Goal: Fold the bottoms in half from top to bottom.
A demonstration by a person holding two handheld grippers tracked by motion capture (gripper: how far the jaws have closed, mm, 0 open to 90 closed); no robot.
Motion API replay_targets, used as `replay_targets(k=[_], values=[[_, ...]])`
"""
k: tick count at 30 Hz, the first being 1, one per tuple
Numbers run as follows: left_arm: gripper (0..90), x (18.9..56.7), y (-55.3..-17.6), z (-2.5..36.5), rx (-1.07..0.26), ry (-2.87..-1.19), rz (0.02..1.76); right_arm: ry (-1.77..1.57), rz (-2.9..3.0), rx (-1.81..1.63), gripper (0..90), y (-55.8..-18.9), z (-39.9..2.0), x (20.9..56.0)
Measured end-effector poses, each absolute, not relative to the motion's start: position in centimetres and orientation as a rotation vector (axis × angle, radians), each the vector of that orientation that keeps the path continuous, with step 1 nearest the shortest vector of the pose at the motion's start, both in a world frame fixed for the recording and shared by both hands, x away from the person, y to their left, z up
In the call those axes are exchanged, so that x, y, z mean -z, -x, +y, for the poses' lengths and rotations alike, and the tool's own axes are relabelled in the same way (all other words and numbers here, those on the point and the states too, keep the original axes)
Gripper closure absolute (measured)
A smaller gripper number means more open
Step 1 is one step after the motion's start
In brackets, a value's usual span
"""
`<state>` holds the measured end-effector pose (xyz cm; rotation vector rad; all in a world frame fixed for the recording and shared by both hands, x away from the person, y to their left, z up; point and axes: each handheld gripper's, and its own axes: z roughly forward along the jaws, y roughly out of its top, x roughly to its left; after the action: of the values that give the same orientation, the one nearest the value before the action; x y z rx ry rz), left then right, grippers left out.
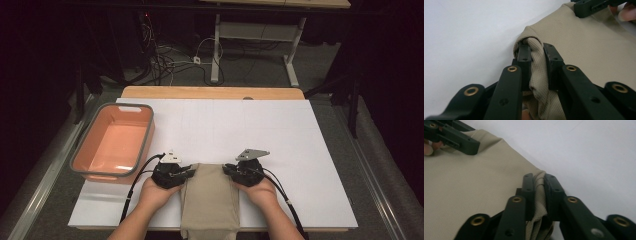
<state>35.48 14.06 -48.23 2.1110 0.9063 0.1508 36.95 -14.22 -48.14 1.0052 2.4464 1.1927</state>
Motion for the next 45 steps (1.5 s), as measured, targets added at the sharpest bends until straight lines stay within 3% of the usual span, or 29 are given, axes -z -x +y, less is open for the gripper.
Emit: replay_targets(k=[8,17,22,27,33,36,41,45], values=[[77.3,45.5,-36.5,14.0,-0.244,-2.061,0.881,-0.989,2.356,-1.241,83.9,-37.2,-15.0,46.7],[75.7,42.0,-41.8,12.4,-0.350,-2.040,0.888,-0.994,2.220,-1.238,82.8,-41.3,-15.3,42.8],[52.5,43.1,-42.0,12.2,-0.270,-2.034,0.974,-1.094,2.230,-1.215,69.4,-43.0,-16.1,43.2],[45.9,44.2,-38.6,13.8,-0.228,-1.987,0.931,-1.057,2.260,-1.215,67.9,-40.3,-16.7,44.1],[45.7,46.3,-33.5,15.7,-0.199,-1.971,0.884,-1.055,2.283,-1.245,66.3,-35.3,-17.8,45.4],[40.2,46.9,-31.6,16.0,-0.184,-1.949,0.842,-1.059,2.299,-1.250,63.1,-33.1,-18.1,46.0],[40.9,47.0,-30.0,16.0,-0.157,-1.939,0.790,-1.021,2.314,-1.274,58.0,-30.2,-18.0,46.1],[47.4,48.4,-30.3,15.9,-0.118,-1.965,0.828,-0.987,2.351,-1.282,57.6,-29.5,-17.7,46.4]])
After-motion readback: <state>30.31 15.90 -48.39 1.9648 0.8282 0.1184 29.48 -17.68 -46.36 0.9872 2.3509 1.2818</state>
